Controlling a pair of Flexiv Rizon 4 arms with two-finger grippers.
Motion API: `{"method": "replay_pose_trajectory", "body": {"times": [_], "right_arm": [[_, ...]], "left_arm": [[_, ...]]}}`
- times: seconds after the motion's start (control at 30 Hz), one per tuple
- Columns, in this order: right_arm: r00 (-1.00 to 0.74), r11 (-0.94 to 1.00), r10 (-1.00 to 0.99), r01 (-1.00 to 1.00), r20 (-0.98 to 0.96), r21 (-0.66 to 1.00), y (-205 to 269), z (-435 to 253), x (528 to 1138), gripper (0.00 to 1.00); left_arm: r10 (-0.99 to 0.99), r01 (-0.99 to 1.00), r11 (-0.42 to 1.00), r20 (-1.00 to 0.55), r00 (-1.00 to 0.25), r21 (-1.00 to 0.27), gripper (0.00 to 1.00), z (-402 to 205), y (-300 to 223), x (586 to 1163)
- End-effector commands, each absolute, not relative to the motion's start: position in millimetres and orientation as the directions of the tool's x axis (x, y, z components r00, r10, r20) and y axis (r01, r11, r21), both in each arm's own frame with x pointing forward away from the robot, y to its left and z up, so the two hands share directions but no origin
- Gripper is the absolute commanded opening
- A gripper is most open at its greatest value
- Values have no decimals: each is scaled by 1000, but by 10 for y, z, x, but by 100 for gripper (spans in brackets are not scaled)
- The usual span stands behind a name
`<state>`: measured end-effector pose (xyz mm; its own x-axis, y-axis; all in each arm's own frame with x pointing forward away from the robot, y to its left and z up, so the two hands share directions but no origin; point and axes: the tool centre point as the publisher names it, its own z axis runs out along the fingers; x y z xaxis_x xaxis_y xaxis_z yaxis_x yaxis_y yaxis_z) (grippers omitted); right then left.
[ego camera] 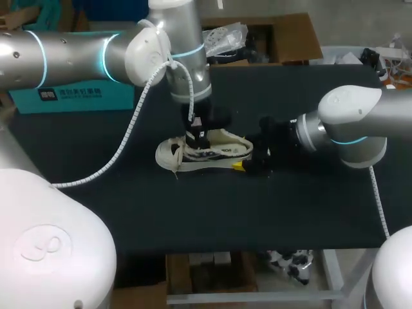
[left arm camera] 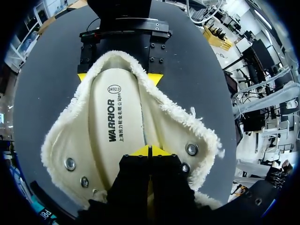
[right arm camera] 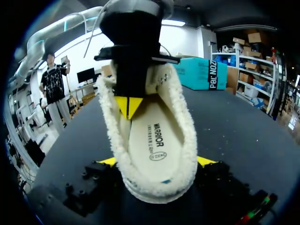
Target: Open the shoe tongue, take the insole out of the shoe, put the insole back into the shoe, and pack the shoe into the shoebox
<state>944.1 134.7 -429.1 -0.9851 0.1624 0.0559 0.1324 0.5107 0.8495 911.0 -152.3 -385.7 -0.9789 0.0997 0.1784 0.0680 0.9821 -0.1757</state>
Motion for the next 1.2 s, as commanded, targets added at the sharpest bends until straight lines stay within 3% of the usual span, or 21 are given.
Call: {"method": "replay_pose_trajectory", "body": {"times": [0.03, 0.4, 0.47, 0.6, 0.7, 1.03, 1.13, 1.2], "right_arm": [[-985, 506, 161, 132, 57, 852, 1329, -4330, 9451, 0], [-985, 506, 161, 132, 57, 852, 1329, -4330, 9451, 0], [-985, 506, 161, 132, 57, 852, 1329, -4330, 9451, 0], [-985, 506, 161, 132, 57, 852, 1329, -4330, 9451, 0], [-985, 506, 161, 132, 57, 852, 1329, -4330, 9451, 0], [-985, 506, 161, 132, 57, 852, 1329, -4330, 9451, 0], [-985, 506, 161, 132, 57, 852, 1329, -4330, 9451, 0], [-985, 506, 161, 132, 57, 852, 1329, -4330, 9451, 0]], "left_arm": [[102, 68, 983, 204, -974, -168, 0, -3966, -1589, 9155], [93, 68, 985, 160, -983, -159, 3, -4056, -1663, 9091], [95, 69, 985, 158, -983, -161, 23, -4060, -1666, 9094], [99, 74, 983, 147, -984, -169, 29, -4025, -1656, 9085], [104, 79, 982, 141, -985, -173, 45, -3997, -1638, 9074], [58, 48, 988, 66, -996, -149, 49, -4223, -1694, 9198], [42, 39, 989, 21, -999, -145, 57, -4326, -1695, 9254], [38, 38, 989, -3, -999, -146, 53, -4418, -1693, 9292]]}}
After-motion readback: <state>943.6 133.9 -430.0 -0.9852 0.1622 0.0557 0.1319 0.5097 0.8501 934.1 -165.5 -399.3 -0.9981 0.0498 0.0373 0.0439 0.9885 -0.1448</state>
